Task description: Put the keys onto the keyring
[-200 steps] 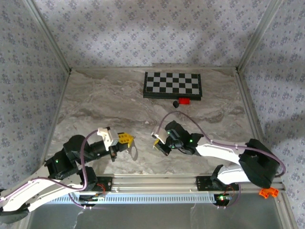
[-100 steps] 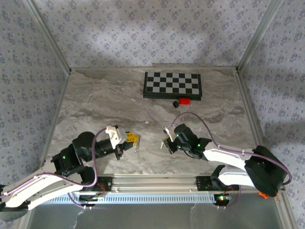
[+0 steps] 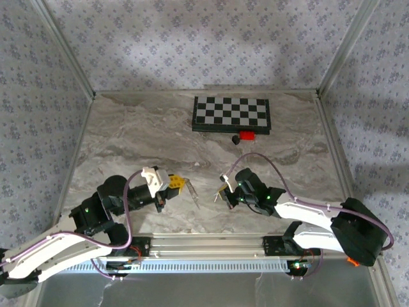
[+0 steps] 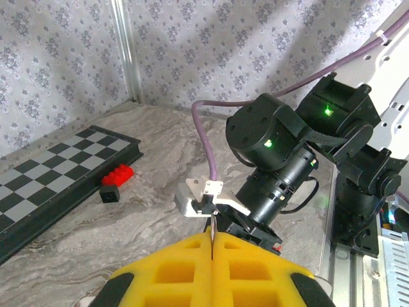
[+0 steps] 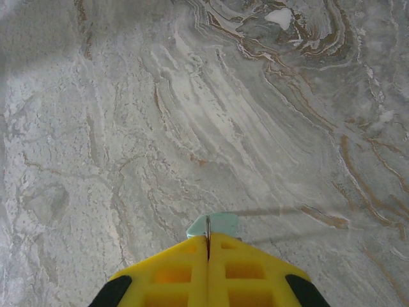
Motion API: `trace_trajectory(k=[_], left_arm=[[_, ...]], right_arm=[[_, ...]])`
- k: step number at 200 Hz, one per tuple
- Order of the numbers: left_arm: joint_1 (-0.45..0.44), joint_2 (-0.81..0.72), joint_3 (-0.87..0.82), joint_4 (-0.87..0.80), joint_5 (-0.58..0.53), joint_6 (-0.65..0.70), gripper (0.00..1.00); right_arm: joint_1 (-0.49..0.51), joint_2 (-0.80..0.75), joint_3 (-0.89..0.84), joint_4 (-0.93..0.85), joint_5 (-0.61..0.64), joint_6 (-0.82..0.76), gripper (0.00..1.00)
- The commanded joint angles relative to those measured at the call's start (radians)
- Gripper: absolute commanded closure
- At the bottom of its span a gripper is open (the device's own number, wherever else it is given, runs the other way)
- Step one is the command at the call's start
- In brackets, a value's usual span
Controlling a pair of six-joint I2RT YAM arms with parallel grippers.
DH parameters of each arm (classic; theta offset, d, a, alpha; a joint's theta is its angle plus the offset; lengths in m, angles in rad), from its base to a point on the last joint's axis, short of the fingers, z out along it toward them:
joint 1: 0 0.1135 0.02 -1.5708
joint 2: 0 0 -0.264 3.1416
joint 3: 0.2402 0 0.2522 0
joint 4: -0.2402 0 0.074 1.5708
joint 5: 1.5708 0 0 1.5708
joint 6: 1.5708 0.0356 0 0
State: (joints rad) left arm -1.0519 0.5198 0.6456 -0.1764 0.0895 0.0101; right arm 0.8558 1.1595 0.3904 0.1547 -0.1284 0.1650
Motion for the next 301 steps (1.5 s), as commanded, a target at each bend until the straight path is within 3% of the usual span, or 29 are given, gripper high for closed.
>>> trace_trajectory(k=[1,114,180,193,236,268,301], left_arm=[[0.013,-0.006,0.003,0.059,0.02,-0.005,1.0],[0.08,0.019,-0.037,0.122,0.095,-0.03,1.0],[0.112,0.029,-0.058,0.158,0.126,-0.046,1.0],[0.117,0.031,-0.063,0.163,0.129,-0.048,1.0],[0.138,0.04,-0.074,0.179,0.15,-0.056,1.0],[0.157,0.05,-0.077,0.194,0.171,-0.066,1.0],[0.183,0.063,-0.077,0.21,0.204,-0.079,1.0]], right_arm=[[-0.002,-0.026,-0.015,-0.026,-0.007,0.037,1.0],[-0.059,-0.093,-0.106,-0.074,-0.102,0.161,0.99],[-0.09,0.009,-0.071,-0.08,-0.108,0.181,0.96],[-0.09,-0.002,-0.071,-0.087,-0.103,0.185,0.94],[-0.092,-0.101,-0.071,-0.156,-0.065,0.214,0.67],[-0.124,-0.142,-0.047,-0.218,-0.073,0.231,0.6],[-0.161,-0.09,0.014,-0.254,-0.113,0.219,0.59]])
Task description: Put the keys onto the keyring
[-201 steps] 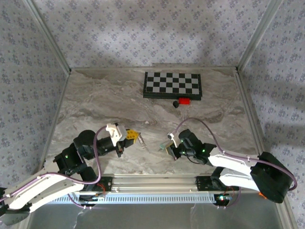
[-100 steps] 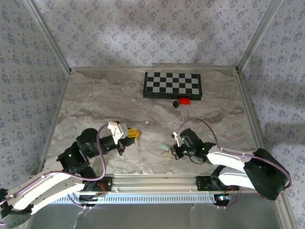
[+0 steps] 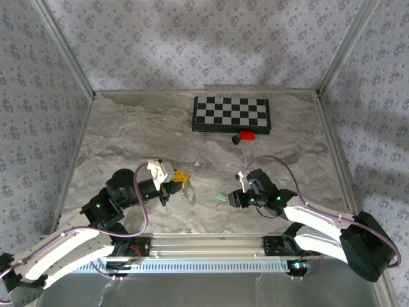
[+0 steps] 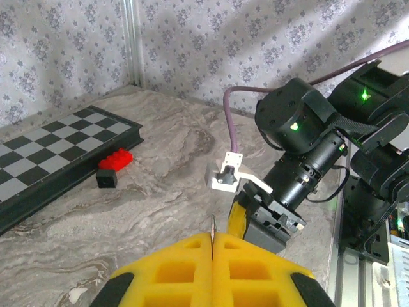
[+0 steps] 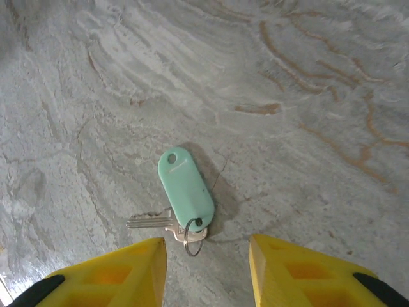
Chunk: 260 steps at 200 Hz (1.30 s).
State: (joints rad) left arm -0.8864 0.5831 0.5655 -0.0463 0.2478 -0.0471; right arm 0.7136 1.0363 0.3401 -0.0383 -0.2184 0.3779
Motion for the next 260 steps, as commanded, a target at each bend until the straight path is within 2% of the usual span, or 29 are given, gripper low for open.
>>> trace_trajectory(k=[1,45,101,150,260], left_arm=[[0.019,0.0,0.003,0.08,0.046,-0.022,1.0],[0.03,0.002,0.002,0.085,0.052,-0.029,1.0],[0.037,0.006,0.007,0.082,0.054,-0.031,1.0],[0.039,-0.005,-0.002,0.084,0.057,-0.037,1.0],[0.038,-0.024,-0.012,0.086,0.057,-0.036,1.0]], right_arm=[[-0.018,0.036,0.067,-0.062,-0.024,0.005,0.59],[0.006,0.161,0.191,-0.178,-0.026,-0.03,0.6],[0.102,0.343,0.411,-0.454,0.098,-0.052,0.62],[0.157,0.454,0.518,-0.593,0.199,-0.06,0.68],[0.176,0.525,0.556,-0.599,0.174,-0.078,0.78]])
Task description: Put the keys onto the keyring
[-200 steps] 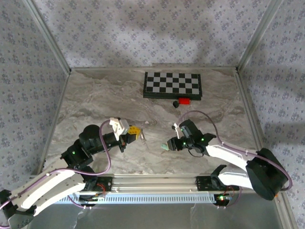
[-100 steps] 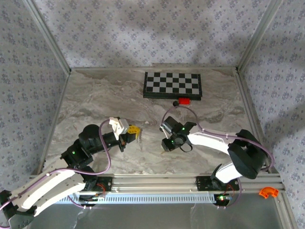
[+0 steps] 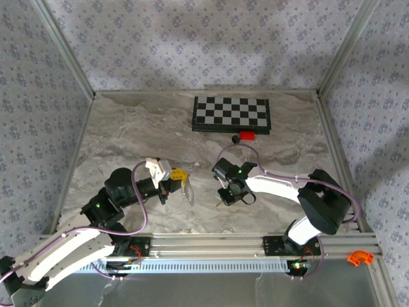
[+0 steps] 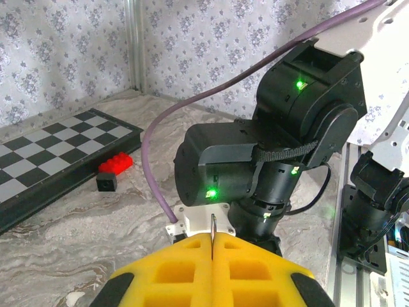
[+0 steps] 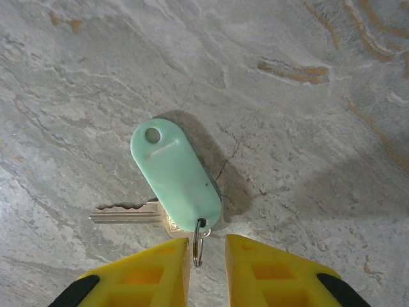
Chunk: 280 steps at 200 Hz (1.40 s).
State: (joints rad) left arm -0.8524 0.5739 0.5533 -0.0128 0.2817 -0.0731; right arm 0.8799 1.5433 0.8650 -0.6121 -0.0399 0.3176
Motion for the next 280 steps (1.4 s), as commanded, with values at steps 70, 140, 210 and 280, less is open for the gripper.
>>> trace_trajectory(k=[70,140,210,280], left_arm=[[0.005,-0.014,-0.002,0.056,0.02,-0.011,1.0],[0.006,-0.009,-0.001,0.057,0.02,-0.015,1.0],[0.006,-0.002,0.003,0.051,0.013,-0.014,1.0],[0.007,0.002,0.007,0.052,0.004,-0.018,1.0]], right_arm=[[0.016,0.022,0.035,-0.023,-0.002,-0.024,0.91],[0.037,-0.042,-0.02,0.058,0.067,-0.001,0.99],[0.031,-0.311,-0.321,0.47,0.183,0.049,1.0],[0.015,-0.409,-0.57,0.838,0.14,-0.079,1.0]])
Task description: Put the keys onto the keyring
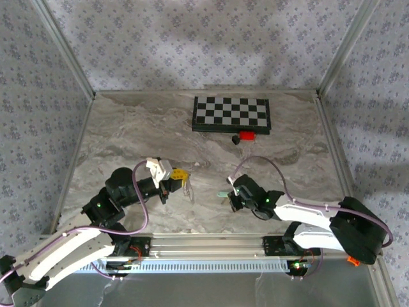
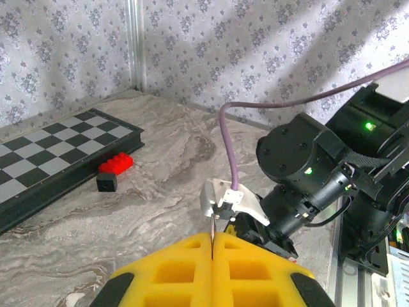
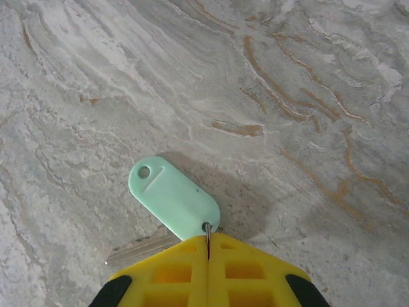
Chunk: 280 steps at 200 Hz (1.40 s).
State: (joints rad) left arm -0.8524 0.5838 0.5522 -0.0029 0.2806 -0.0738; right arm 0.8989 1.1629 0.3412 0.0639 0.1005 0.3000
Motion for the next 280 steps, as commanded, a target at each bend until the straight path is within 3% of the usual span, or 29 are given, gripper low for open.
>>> trace_trajectory(k=[1,53,105,142,181,215,280], left_arm=[[0.007,-0.008,0.008,0.042,0.005,-0.017,1.0],[0.011,-0.012,0.007,0.042,0.002,-0.024,1.0],[0.018,-0.015,0.003,0.051,0.012,-0.029,1.0],[0.018,-0.02,0.002,0.054,0.019,-0.031,1.0],[0.019,-0.039,-0.006,0.063,0.02,-0.035,1.0],[0.019,-0.064,-0.009,0.057,0.019,-0.039,1.0],[0.013,-0.112,-0.011,0.038,0.003,-0.038,1.0]], right_arm=[[-0.005,-0.029,-0.049,0.164,-0.001,-0.063,1.0],[-0.006,-0.033,-0.08,0.182,-0.014,-0.061,1.0],[-0.006,-0.142,-0.002,-0.036,0.009,-0.028,0.66],[-0.032,-0.16,0.185,-0.32,-0.028,0.032,0.54],[-0.093,-0.018,0.438,-0.635,-0.093,-0.016,0.5],[-0.046,0.175,0.633,-0.875,-0.043,-0.136,0.47],[0.058,0.459,0.793,-1.005,0.018,-0.26,0.52]])
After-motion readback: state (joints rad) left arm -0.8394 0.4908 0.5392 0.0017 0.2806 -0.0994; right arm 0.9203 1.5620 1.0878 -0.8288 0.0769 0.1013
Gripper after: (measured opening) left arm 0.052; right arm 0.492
